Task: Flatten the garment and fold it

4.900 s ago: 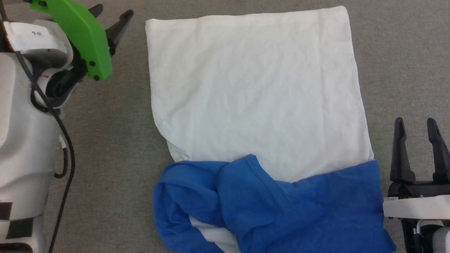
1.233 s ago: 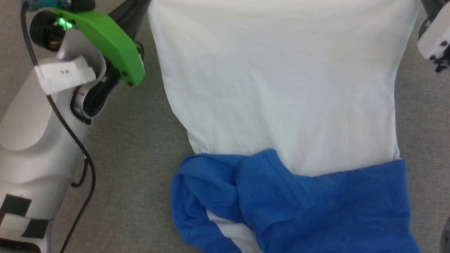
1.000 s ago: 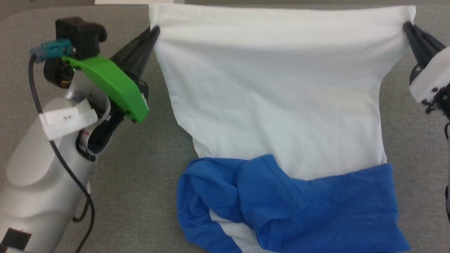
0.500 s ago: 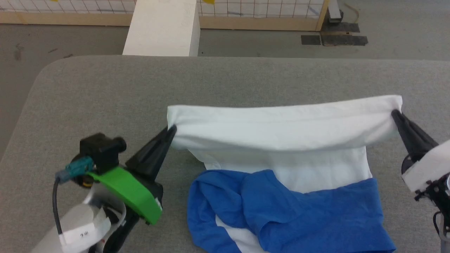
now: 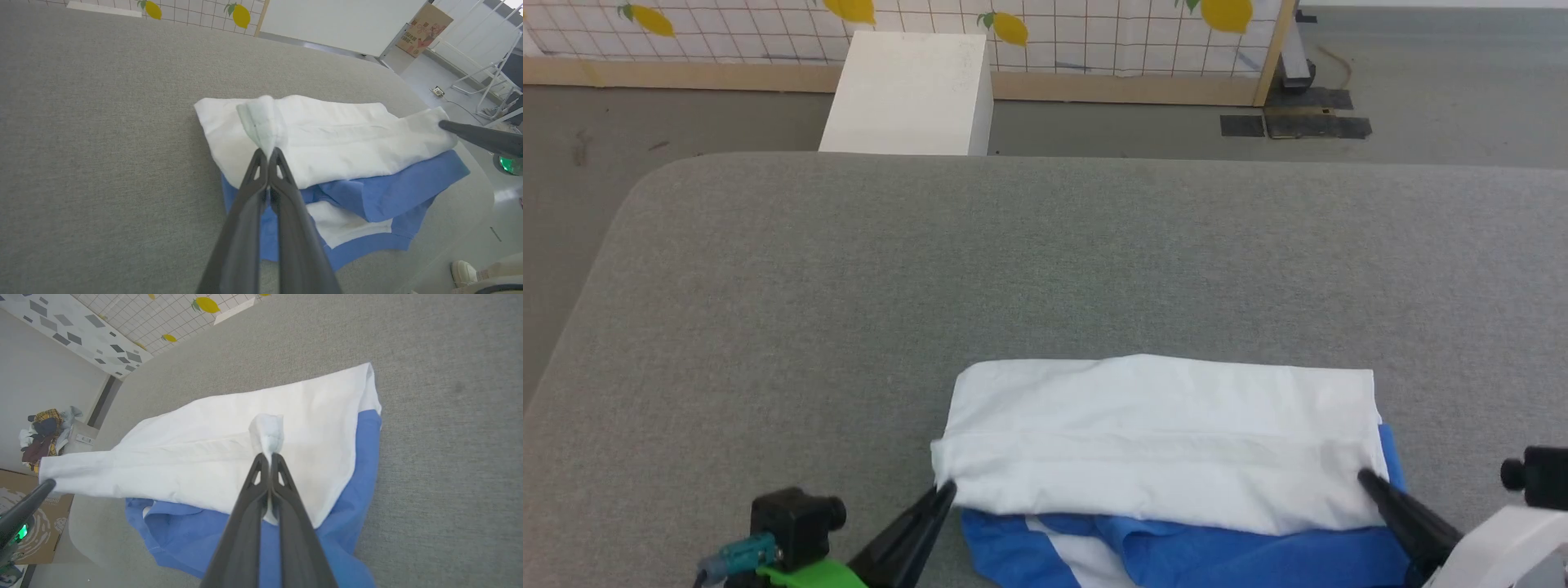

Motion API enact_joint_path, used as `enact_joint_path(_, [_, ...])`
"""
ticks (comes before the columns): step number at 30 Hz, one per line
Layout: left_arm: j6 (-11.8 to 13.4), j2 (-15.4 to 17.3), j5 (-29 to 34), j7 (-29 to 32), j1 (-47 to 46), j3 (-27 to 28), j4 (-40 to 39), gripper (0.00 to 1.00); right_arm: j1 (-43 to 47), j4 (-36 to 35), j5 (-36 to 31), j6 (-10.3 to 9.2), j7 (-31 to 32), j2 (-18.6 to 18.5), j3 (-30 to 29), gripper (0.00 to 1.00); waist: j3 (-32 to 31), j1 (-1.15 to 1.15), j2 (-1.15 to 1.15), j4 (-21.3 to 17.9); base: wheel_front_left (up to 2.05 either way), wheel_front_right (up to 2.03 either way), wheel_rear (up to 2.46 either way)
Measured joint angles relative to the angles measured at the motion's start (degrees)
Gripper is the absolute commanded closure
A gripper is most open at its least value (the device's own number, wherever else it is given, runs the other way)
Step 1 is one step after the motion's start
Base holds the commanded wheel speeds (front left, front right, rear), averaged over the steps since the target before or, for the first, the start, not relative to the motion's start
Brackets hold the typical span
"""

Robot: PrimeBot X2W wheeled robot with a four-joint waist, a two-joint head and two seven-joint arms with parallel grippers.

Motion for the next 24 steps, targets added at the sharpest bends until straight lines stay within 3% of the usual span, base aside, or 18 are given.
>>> enact_joint_path(14, [-0.4, -0.5, -7.3, 6.6, 3.8, -2.7, 6.0, 1.00, 2.4, 8.6, -1.6, 0.00, -2.2, -1.6, -1.7, 1.00, -0.5, 0.00, 0.00, -0.4, 0.00, 0.00, 0.00])
enact_joint_path(15, [-0.5, -0.6, -7.3, 6.6, 3.8, -2.9, 6.8, 1.00, 2.4, 9.3, -1.8, 0.00, -2.3, -1.6, -1.5, 0.95, -0.6, 0.00, 0.00, -0.4, 0.00, 0.00, 0.00])
enact_joint_path(17, [-0.6, -1.0, -7.3, 6.6, 3.7, -3.0, 8.3, 0.96, 2.3, 10.6, -2.1, 0.00, -2.8, -1.6, -0.9, 0.58, -0.8, 0.00, 0.00, -0.5, 0.00, 0.00, 0.00])
enact_joint_path(18, [-0.6, -1.2, -7.3, 6.6, 3.6, -3.0, 9.0, 0.69, 2.2, 11.2, -2.3, 0.00, -3.1, -1.6, -0.6, 0.17, -0.9, 0.00, 0.00, -0.6, 0.00, 0.00, 0.00])
enact_joint_path(19, [-0.6, -1.4, -7.3, 6.6, 3.6, -3.1, 9.5, 0.37, 2.1, 11.5, -2.4, 0.00, -3.2, -1.6, -0.4, 0.00, -1.0, 0.00, 0.00, -0.7, 0.00, 0.00, 0.00])
enact_joint_path(20, [-0.6, -1.6, -7.3, 6.6, 3.6, -3.1, 9.9, 0.00, 1.9, 11.7, -2.4, 0.00, -3.4, -1.5, -0.3, 0.00, -1.1, 0.00, 0.00, -0.8, 0.00, 0.00, 0.00])
enact_joint_path(24, [-0.6, -2.0, -7.8, 6.5, 3.6, -3.0, 10.0, 0.00, 1.5, 11.5, -2.5, 0.00, -4.8, -1.8, 0.0, 0.00, -1.5, 0.00, 0.00, -1.3, 0.00, 0.00, 0.00])
